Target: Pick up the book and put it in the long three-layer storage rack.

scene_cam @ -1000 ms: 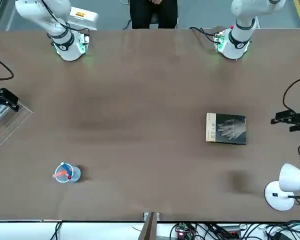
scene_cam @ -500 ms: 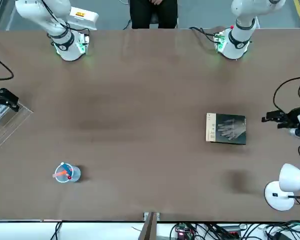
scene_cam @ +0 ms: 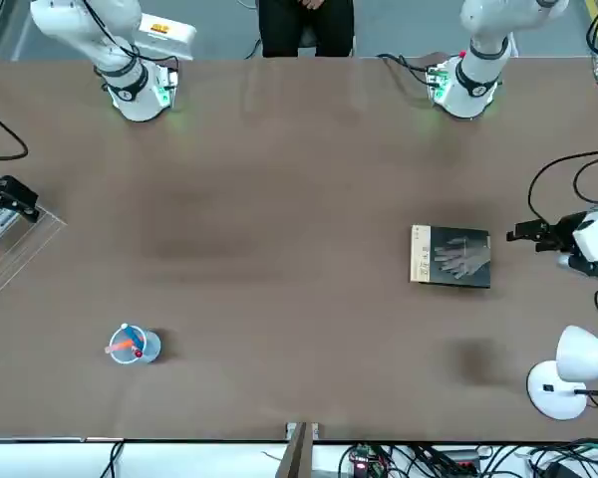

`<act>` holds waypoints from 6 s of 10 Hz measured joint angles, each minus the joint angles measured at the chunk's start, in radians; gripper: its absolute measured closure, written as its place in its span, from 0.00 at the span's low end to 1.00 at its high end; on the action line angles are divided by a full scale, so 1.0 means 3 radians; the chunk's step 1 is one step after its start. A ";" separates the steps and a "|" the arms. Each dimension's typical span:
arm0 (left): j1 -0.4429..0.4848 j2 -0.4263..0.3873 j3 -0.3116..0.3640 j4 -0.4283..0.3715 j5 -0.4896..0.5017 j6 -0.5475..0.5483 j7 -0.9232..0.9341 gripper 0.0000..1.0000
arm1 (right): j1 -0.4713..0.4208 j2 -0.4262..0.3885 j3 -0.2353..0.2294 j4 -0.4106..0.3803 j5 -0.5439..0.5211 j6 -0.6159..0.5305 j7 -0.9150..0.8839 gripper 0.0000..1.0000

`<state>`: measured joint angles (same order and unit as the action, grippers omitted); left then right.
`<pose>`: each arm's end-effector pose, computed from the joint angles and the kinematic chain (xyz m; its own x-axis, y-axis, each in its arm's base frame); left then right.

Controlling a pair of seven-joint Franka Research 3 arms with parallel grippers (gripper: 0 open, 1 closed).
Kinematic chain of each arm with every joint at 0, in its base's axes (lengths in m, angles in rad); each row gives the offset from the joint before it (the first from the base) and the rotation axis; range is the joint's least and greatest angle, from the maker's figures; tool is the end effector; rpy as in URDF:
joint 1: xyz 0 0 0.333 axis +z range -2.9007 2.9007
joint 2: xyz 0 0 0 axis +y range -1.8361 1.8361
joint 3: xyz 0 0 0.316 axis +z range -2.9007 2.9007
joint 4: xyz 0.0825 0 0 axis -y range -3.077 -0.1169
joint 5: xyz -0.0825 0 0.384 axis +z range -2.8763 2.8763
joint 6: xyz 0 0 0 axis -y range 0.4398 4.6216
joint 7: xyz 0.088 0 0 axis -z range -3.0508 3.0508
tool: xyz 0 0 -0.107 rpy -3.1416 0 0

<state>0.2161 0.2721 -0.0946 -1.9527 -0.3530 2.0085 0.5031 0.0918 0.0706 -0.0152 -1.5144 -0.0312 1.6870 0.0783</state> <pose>0.5826 0.0523 0.3278 0.9765 -0.2057 -0.0646 -0.1671 -0.9114 0.3761 0.5866 0.0424 0.6220 0.9946 0.0017 0.1040 -0.0008 -0.9997 0.0242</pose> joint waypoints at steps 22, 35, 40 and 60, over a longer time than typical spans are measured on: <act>0.0561 0.1320 -0.0018 0.0868 -0.1192 -0.0647 0.1853 0.00 | 0.0000 0.0000 -0.0001 -0.0002 0.0000 -0.0002 0.0000 0.00; 0.0557 0.1585 -0.0020 0.0955 -0.1444 -0.0695 0.1858 0.01 | 0.0000 0.0000 -0.0002 -0.0002 0.0000 -0.0007 0.0000 0.00; 0.0557 0.1701 -0.0022 0.1010 -0.1454 -0.0696 0.1859 0.12 | 0.0000 0.0000 -0.0002 -0.0002 0.0000 -0.0007 0.0000 0.00; 0.0504 0.1855 -0.0026 0.1019 -0.1713 -0.0711 0.1860 0.24 | 0.0000 0.0000 -0.0002 -0.0047 0.0000 -0.0022 0.0000 0.00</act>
<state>0.3674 0.8287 -0.1025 -1.6472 -0.8670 1.7954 1.0610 0.0918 0.0706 -0.0158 -1.5286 -0.0312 1.6804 0.0783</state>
